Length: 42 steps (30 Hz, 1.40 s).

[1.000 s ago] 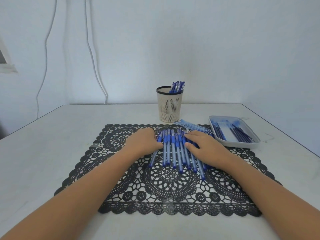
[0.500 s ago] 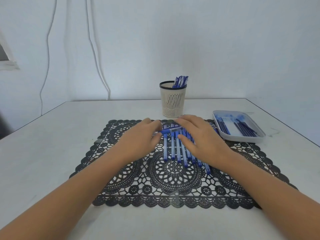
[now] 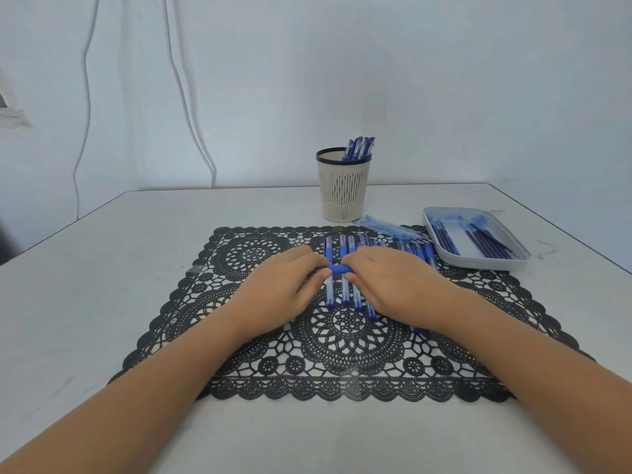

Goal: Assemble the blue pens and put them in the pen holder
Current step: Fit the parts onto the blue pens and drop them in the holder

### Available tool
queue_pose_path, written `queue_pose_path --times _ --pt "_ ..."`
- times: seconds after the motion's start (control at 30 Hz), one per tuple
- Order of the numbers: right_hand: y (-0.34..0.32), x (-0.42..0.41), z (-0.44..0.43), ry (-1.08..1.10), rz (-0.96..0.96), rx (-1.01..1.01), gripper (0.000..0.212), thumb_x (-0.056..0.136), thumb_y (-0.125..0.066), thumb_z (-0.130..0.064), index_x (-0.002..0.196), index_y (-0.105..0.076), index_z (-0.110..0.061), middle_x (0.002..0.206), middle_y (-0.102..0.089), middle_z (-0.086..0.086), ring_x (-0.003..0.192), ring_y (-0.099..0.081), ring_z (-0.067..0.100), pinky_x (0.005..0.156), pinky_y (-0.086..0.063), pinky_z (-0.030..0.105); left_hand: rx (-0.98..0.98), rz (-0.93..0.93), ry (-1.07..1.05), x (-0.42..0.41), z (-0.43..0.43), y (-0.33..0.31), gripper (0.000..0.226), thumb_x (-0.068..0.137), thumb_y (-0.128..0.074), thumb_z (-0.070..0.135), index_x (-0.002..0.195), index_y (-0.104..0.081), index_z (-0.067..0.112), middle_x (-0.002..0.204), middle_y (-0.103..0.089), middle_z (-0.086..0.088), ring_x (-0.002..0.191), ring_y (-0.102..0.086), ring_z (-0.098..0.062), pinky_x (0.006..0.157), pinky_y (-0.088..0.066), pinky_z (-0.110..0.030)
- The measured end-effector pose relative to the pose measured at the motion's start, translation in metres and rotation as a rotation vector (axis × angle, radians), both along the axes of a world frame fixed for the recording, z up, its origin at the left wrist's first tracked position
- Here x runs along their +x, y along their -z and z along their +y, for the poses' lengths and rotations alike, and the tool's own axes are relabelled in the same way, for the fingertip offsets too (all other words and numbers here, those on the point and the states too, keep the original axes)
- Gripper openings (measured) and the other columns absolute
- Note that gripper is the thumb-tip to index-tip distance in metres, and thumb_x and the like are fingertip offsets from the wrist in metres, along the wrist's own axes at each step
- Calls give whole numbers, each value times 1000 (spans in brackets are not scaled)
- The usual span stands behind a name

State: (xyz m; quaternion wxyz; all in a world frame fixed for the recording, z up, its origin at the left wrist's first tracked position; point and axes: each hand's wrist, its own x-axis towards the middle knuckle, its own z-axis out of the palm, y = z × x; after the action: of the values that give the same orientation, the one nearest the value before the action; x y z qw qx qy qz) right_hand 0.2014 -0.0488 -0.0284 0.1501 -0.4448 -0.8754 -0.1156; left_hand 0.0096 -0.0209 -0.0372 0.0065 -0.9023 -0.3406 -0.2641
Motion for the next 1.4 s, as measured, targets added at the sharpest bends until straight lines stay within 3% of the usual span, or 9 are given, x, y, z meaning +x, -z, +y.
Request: queue_pose_path --times 0.33,0.5,0.7,0.77,0.87,1.07,1.2,1.3,1.4 --pt "-6 10 2 -31 63 -89 26 97 -38 -36 102 -56 -18 55 -43 -10 47 -40 9 49 -30 21 -2 -16 25 -2 0 1 45 91 -29 46 104 -62 17 83 -52 11 73 -50 -5 64 -40 -15" --pt "-12 8 -8 89 120 -245 28 94 -39 -44 114 -45 -24 66 -51 -5 59 -48 10 63 -43 31 -6 -1 9 -5 1 1 46 90 -30 47 106 -61 16 85 -48 15 73 -47 1 66 -35 -10" --pt "-24 8 -18 134 372 -496 22 100 -28 -24 115 -44 -24 87 -58 1 61 -48 13 62 -43 26 -49 -66 -99 -11 8 2 27 94 -45 30 110 -59 14 84 -45 19 75 -44 8 66 -34 -10" --pt "-25 3 -20 90 346 -481 23 99 -36 -24 118 -48 -25 104 -60 -3 82 -58 13 75 -48 24 -54 -101 -114 -12 10 4 26 94 -46 31 108 -60 15 82 -45 23 76 -46 7 66 -33 -10" --pt "-23 -4 -25 -16 335 -505 19 94 -50 -26 112 -52 -26 105 -60 -15 97 -57 0 81 -43 9 -50 -134 -127 -13 11 5 22 94 -49 28 106 -61 14 80 -45 22 74 -46 6 65 -33 -11" --pt "-17 -15 -30 -65 97 -404 18 87 -60 -36 103 -61 -30 83 -50 -25 88 -45 -3 80 -36 13 -61 -145 -91 -11 8 3 23 93 -50 28 106 -61 13 84 -50 17 76 -49 1 68 -36 -13" --pt "-17 -13 -28 -97 131 -405 20 84 -63 -39 101 -66 -29 96 -61 -18 88 -46 -3 85 -38 18 -68 -138 -79 -10 6 2 22 93 -50 27 105 -61 12 82 -47 20 77 -49 4 68 -36 -10" --pt "-20 -8 -27 -68 332 -412 18 84 -61 -38 92 -69 -24 88 -65 -11 77 -56 6 74 -46 17 -74 -138 -75 -11 6 3 22 93 -49 27 105 -60 13 81 -47 22 77 -50 0 68 -38 -12" --pt "-21 -1 -21 117 533 -327 27 91 -50 -37 74 -58 -18 63 -54 -5 55 -45 10 54 -39 8 -81 -142 -73 -10 6 4 22 93 -48 28 106 -60 14 81 -48 22 78 -51 0 68 -38 -13"
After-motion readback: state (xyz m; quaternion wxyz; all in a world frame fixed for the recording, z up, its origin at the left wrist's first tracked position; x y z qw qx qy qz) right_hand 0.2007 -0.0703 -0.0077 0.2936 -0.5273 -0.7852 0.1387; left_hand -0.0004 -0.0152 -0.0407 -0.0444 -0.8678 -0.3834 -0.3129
